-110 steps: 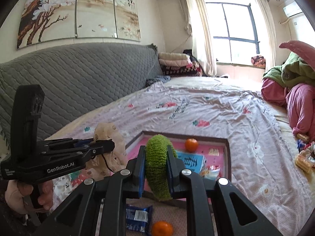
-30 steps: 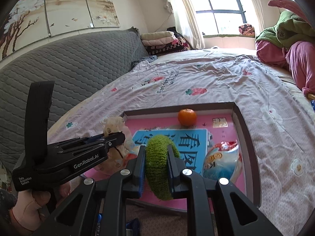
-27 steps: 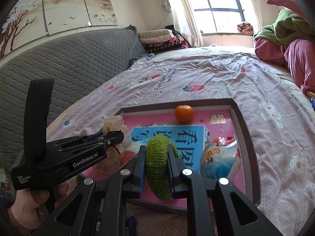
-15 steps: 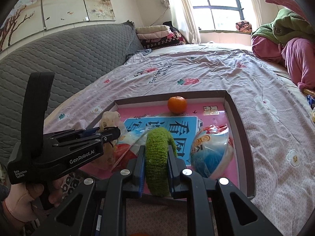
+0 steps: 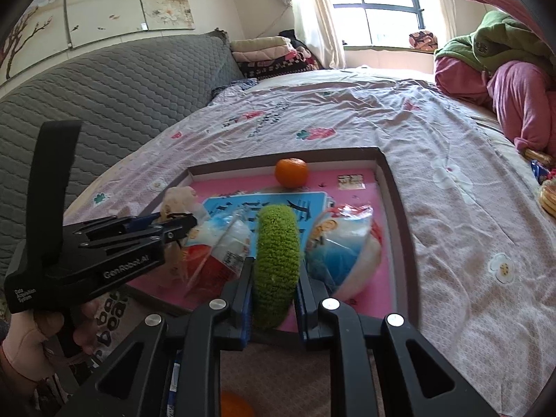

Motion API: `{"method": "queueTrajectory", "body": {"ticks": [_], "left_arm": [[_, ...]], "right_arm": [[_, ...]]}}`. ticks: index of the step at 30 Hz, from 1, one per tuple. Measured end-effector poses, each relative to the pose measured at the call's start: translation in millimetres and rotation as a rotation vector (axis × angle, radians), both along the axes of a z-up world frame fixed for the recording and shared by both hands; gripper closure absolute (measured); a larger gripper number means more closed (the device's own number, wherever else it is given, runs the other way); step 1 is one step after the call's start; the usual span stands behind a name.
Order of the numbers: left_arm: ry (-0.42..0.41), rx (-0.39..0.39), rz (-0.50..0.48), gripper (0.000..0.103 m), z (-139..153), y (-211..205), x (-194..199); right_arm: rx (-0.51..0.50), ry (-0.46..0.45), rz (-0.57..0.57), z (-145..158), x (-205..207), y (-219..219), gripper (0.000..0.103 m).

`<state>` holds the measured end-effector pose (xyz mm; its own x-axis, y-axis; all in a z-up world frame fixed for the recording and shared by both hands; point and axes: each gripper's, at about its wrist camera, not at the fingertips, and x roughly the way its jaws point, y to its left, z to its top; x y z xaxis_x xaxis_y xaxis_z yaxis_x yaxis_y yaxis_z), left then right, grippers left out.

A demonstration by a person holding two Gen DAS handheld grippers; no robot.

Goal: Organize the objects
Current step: 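Lower the beige pouf onto the workbook with the left gripper while the right lowers the ring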

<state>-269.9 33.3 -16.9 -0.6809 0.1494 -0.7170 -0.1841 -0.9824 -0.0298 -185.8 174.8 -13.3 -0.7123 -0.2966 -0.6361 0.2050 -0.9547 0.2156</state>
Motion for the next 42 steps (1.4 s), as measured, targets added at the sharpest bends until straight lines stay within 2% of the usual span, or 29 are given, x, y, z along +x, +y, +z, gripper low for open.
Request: {"method": "queueTrajectory", "body": {"ticks": [14,18,31,42], "left_arm": [[0.007,-0.027,-0.005,0.047,4.2,1.5,3.8],[0.008,-0.016,0.002,0.046,7.3,-1.2,4.3],[0.02,-0.031,-0.012,0.046,14.2,0.8,11.6],[0.041,-0.034,-0.006,0.045,22.9,-2.6,16.0]], "right_arm": [[0.009,-0.017,-0.042,3.6,5.9,14.1,0.075],[0.015,-0.003,-0.056,8.5,8.1,18.0,0.071],[-0.013,0.032,-0.101,22.3,12.9,35.2,0.071],[-0.086,0.047,-0.101,31.8,13.3,36.7,0.071]]}}
